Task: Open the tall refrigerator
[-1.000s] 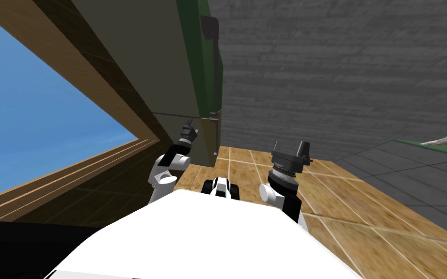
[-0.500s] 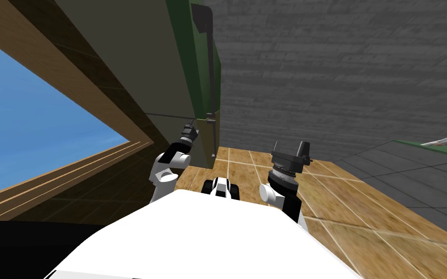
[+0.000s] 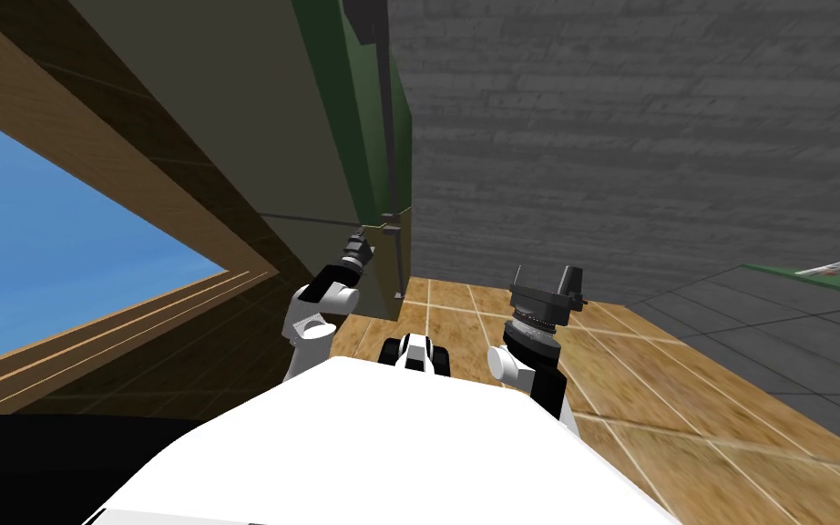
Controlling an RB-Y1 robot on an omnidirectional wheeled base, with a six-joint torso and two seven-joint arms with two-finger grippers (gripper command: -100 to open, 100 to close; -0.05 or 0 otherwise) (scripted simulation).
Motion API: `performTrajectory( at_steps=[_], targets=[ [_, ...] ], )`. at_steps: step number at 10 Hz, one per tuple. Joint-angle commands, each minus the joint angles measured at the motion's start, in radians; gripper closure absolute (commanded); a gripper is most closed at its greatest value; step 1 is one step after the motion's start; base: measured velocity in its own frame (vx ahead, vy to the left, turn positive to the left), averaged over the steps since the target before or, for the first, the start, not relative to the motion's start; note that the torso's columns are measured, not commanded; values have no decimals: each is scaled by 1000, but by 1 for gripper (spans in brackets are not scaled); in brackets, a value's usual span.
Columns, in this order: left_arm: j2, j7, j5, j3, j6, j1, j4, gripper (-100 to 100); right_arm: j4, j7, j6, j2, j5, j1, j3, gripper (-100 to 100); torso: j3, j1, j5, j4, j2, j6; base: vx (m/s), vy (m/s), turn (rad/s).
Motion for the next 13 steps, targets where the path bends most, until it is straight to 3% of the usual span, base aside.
performTrajectory(
  at_steps=[1,10,11,13],
  targets=[
    [-1,-1,1,1,54,-16,-4,-100,0,0,0,0,0,0,0,0,-1,0,0,0,-2,0,67,-25,-5],
    [11,-1,11,10,295,-93,-29,-100,0,0,0,0,0,0,0,0,-20,1,-2,-6,-28,9,66,-39,-2],
    [7,-1,11,6,286,-77,-28,-100,0,0,0,0,0,0,0,0,-22,2,-1,-6,-31,10,-13,-24,34],
    [11,1,9,13,336,-79,-71,-100,0,0,0,0,0,0,0,0,-18,6,1,-7,-26,6,42,-12,27]
  ],
)
